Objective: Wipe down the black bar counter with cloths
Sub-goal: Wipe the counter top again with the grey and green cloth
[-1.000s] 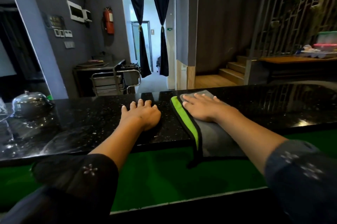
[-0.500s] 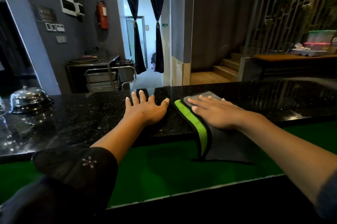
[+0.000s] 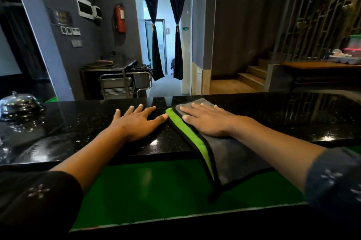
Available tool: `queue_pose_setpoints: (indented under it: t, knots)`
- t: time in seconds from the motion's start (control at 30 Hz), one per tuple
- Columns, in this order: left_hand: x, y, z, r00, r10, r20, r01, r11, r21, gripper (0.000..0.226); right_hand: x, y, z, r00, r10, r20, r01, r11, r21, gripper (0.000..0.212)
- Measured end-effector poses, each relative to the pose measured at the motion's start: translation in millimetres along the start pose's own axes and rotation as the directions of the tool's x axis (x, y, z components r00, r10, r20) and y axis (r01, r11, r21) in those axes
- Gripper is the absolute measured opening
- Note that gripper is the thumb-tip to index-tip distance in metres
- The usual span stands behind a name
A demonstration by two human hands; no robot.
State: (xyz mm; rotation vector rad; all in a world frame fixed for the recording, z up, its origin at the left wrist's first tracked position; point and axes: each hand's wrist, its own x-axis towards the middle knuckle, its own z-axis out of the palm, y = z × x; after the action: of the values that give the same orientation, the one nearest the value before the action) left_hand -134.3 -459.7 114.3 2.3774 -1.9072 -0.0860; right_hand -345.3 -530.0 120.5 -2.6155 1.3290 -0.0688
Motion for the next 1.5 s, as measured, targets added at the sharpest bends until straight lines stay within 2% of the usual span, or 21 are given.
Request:
queue_pose_setpoints:
  t: [0.13,0.27,0.37,0.5,0.57,0.67,0.77,0.83,0.97,1.1,1.2,1.3,1.37,1.43,1.5]
  knots:
    - [3,4,0,1.0,-0.029,0.008,0.028,1.0,0.009,0.087,19,16,-7,1.0,0.023,-0.017,-0.024,0.999,-0.023,0.055]
    - [2,5,0,0.999,-0.039,0.032,0.039,0.999,0.017,0.094,66,1,-7,0.993,0.108,-0.048,-0.11,0.993,-0.045,0.058]
    - [2,5,-2,0.998,-0.051,0.031,0.051,0.999,0.012,0.095,82,-4,-8,0.992,0.105,-0.071,-0.108,0.994,-0.035,0.059]
    - [1,-1,0,0.999,-0.034,0.031,0.034,0.999,-0.006,0.115,75,37,-15,0.994,0.074,-0.083,-0.079,0.995,-0.062,0.057]
    - [2,-2,2,0.999,-0.028,0.034,0.028,1.0,-0.002,0.119,66,84,-25,0.976,0.196,-0.098,-0.201,0.978,-0.054,0.057]
    - [4,0,2,0.999,-0.038,0.03,0.038,0.999,0.009,0.101,50,144,-38,0.91,0.405,-0.089,-0.411,0.91,-0.062,0.061]
    - [5,3,3,0.999,-0.045,0.029,0.044,0.999,0.019,0.088,50,141,-38,0.878,0.469,-0.098,-0.475,0.878,-0.063,0.061]
    - [5,4,2,0.999,-0.045,0.031,0.044,0.999,0.02,0.087,56,107,-33,0.899,0.425,-0.105,-0.432,0.9,-0.053,0.059]
    - [4,6,1,0.998,-0.05,0.032,0.049,0.999,0.017,0.086,66,28,-15,0.976,0.196,-0.09,-0.201,0.978,-0.051,0.058]
    - [4,-1,0,0.999,-0.032,0.033,0.031,0.999,0.016,0.097,56,22,-11,0.992,0.109,-0.069,-0.11,0.994,-0.011,0.061]
    - [5,-4,0,0.999,-0.023,0.021,0.023,1.0,0.004,0.106,39,58,-19,0.986,0.149,-0.072,-0.149,0.989,0.006,0.061]
    - [1,2,1,0.999,-0.042,-0.001,0.042,0.999,-0.021,0.093,16,99,-24,0.955,0.288,-0.07,-0.288,0.958,0.005,0.06]
    - [-5,9,-1,0.995,-0.056,-0.084,0.059,0.998,0.033,0.083,7,108,-25,0.925,0.367,-0.103,-0.369,0.93,-0.001,0.061]
    - [-8,15,-8,0.984,-0.039,-0.174,0.071,0.981,0.18,0.076,-1,92,-21,0.926,0.359,-0.118,-0.361,0.932,0.003,0.061]
    - [-9,30,-16,0.981,-0.008,-0.192,0.052,0.974,0.221,0.072,-15,66,-13,0.954,0.272,-0.127,-0.274,0.962,0.0,0.061]
